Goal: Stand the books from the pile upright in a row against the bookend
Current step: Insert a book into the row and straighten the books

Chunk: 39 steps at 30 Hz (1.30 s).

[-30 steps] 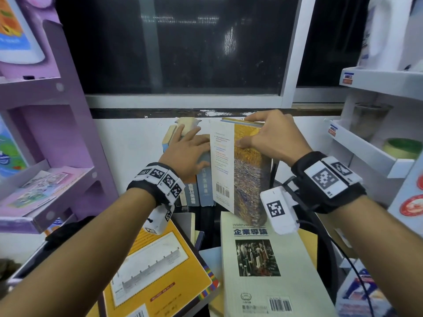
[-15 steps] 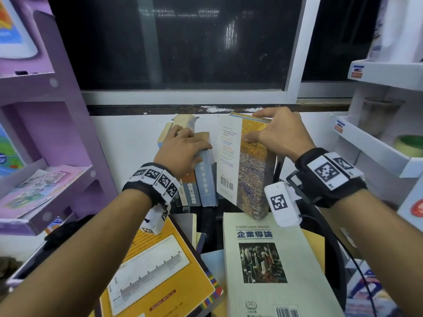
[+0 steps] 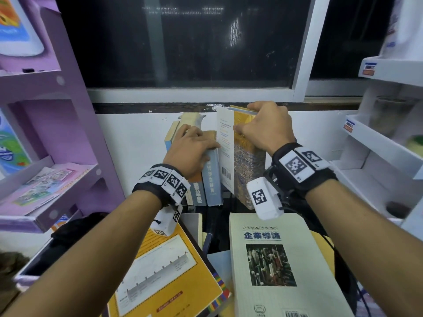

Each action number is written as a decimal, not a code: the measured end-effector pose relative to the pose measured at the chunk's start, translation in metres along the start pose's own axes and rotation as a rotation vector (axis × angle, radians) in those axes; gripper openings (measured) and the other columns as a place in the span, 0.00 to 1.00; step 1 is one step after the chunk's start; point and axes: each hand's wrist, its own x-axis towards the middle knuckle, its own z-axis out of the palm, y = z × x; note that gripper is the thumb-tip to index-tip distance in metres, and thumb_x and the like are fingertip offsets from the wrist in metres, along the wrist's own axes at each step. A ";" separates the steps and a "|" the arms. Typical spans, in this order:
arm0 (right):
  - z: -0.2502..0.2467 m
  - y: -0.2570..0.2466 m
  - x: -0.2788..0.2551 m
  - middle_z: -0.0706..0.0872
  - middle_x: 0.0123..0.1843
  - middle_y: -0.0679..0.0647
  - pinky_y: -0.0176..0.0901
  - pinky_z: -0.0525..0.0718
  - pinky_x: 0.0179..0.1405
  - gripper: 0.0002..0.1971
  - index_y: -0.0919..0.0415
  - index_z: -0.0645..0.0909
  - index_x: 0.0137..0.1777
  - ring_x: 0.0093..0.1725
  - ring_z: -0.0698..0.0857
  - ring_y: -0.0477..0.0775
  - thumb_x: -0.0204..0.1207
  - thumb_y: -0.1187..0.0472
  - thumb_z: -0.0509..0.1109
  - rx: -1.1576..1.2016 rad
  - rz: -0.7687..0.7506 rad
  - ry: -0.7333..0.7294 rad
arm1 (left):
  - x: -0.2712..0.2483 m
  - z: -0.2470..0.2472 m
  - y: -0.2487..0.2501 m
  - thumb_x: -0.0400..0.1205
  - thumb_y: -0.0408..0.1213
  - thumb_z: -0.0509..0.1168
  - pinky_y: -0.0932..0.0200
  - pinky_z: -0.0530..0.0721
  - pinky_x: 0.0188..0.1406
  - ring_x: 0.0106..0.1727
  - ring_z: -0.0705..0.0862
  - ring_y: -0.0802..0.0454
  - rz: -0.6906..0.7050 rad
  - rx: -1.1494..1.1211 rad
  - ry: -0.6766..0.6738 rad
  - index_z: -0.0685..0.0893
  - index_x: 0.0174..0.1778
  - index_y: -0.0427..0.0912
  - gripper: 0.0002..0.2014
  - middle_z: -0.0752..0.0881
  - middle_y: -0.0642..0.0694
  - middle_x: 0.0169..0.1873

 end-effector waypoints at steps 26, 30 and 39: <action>0.058 -0.001 0.005 0.86 0.63 0.59 0.48 0.78 0.55 0.22 0.48 0.79 0.70 0.62 0.82 0.66 0.75 0.48 0.69 -0.034 0.129 0.067 | -0.003 -0.001 0.008 0.73 0.37 0.71 0.50 0.60 0.64 0.55 0.74 0.47 -0.010 -0.025 0.076 0.86 0.61 0.55 0.20 0.90 0.55 0.50; 0.061 0.000 0.007 0.86 0.62 0.59 0.50 0.78 0.56 0.23 0.46 0.80 0.69 0.62 0.82 0.67 0.74 0.47 0.69 -0.031 0.129 0.090 | -0.004 0.002 0.007 0.71 0.37 0.72 0.50 0.60 0.63 0.53 0.75 0.47 0.009 -0.035 0.106 0.87 0.59 0.54 0.20 0.90 0.56 0.48; 0.068 -0.001 0.023 0.90 0.54 0.54 0.52 0.76 0.61 0.19 0.47 0.83 0.63 0.57 0.85 0.62 0.73 0.45 0.69 -0.043 0.092 0.168 | -0.004 0.004 0.006 0.70 0.38 0.74 0.48 0.60 0.64 0.53 0.74 0.49 0.011 -0.053 0.135 0.87 0.58 0.54 0.20 0.90 0.57 0.49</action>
